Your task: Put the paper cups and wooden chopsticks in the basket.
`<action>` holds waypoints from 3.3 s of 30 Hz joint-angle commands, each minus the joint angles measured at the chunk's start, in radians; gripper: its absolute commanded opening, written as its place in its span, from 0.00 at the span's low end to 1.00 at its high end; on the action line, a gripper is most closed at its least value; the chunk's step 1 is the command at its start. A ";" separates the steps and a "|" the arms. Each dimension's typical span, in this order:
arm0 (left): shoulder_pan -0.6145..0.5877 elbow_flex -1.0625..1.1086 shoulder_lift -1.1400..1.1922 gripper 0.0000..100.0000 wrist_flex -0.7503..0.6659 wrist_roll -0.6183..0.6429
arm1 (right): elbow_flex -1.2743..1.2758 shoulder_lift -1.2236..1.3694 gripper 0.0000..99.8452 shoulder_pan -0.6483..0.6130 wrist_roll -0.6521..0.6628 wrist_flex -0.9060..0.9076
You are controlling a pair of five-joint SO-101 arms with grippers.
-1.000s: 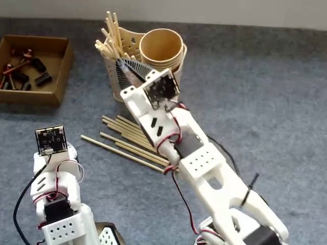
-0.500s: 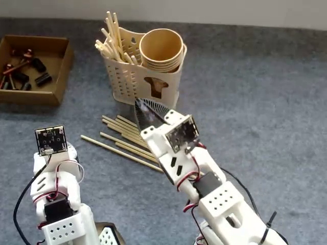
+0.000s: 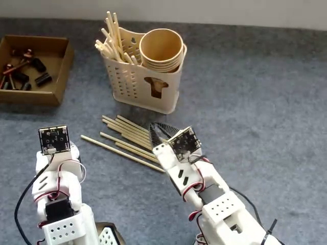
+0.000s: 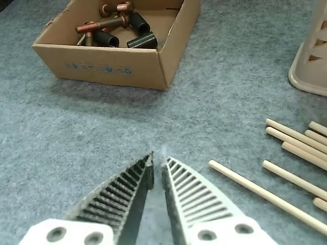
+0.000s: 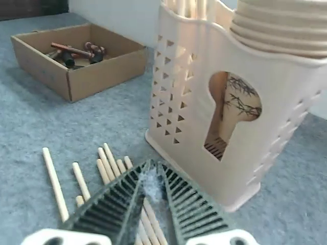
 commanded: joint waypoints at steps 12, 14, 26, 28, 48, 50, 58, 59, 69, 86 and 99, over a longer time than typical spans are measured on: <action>0.024 0.025 0.002 0.04 -0.014 -0.012 | 0.044 -0.348 0.00 0.067 -0.011 0.303; 0.022 0.025 0.007 0.04 -0.003 -0.011 | 0.022 -0.371 0.00 0.065 -0.011 0.367; 0.024 0.025 0.010 0.04 0.144 -0.011 | -0.288 -0.372 0.12 0.064 -0.003 0.926; 0.024 0.025 0.012 0.04 0.144 -0.011 | -0.343 -0.371 0.12 0.064 0.000 0.990; 0.024 0.025 0.013 0.04 0.146 -0.011 | -0.585 0.354 0.11 -0.213 0.103 1.101; 0.022 0.025 0.013 0.04 0.155 -0.011 | -0.608 0.415 0.11 -0.243 0.103 1.098; 0.022 0.025 0.004 0.04 0.178 -0.012 | -0.711 0.634 0.11 -0.271 0.104 1.010; 0.022 0.025 0.004 0.04 0.178 -0.012 | -0.722 0.659 0.11 -0.271 0.123 0.997; 0.022 0.025 0.004 0.04 0.180 -0.012 | -0.734 0.812 0.11 -0.223 0.206 0.875; 0.022 0.025 0.004 0.04 0.180 -0.012 | -0.736 0.938 0.01 -0.188 0.207 0.860; 0.022 0.025 0.004 0.04 0.180 -0.012 | -0.811 0.857 0.01 -0.165 0.330 1.231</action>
